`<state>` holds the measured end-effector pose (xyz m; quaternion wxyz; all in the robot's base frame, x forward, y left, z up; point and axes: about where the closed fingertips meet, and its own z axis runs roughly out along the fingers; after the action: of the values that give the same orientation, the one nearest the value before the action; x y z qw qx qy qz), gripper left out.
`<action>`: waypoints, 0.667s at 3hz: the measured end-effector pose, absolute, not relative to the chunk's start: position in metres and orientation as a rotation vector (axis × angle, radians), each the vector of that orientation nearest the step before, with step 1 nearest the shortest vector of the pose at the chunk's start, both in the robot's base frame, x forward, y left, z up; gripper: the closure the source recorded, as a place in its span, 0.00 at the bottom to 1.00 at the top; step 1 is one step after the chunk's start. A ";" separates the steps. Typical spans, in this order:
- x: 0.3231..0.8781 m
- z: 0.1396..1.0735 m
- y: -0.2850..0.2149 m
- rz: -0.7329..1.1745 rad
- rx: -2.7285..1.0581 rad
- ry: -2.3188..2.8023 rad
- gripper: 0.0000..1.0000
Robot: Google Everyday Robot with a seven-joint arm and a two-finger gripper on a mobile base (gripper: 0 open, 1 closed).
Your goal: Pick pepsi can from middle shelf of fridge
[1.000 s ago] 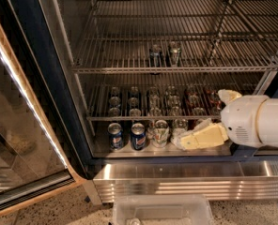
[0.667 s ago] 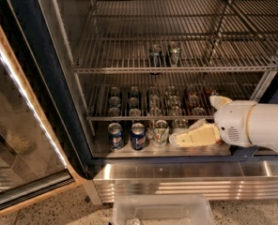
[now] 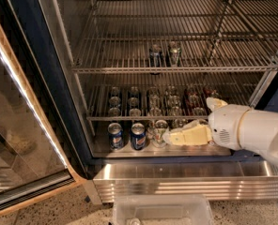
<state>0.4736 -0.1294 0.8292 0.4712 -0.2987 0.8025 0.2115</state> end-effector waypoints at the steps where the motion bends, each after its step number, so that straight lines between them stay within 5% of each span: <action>1: 0.491 0.814 -0.121 0.525 -0.590 1.901 0.00; 2: 0.514 0.802 -0.122 0.534 -0.458 1.834 0.00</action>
Offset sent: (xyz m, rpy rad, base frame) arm 0.0671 0.0172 -0.0447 0.3189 -0.1685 -0.2519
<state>0.5137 -0.1222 0.8018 0.5553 -0.1939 0.7765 0.2260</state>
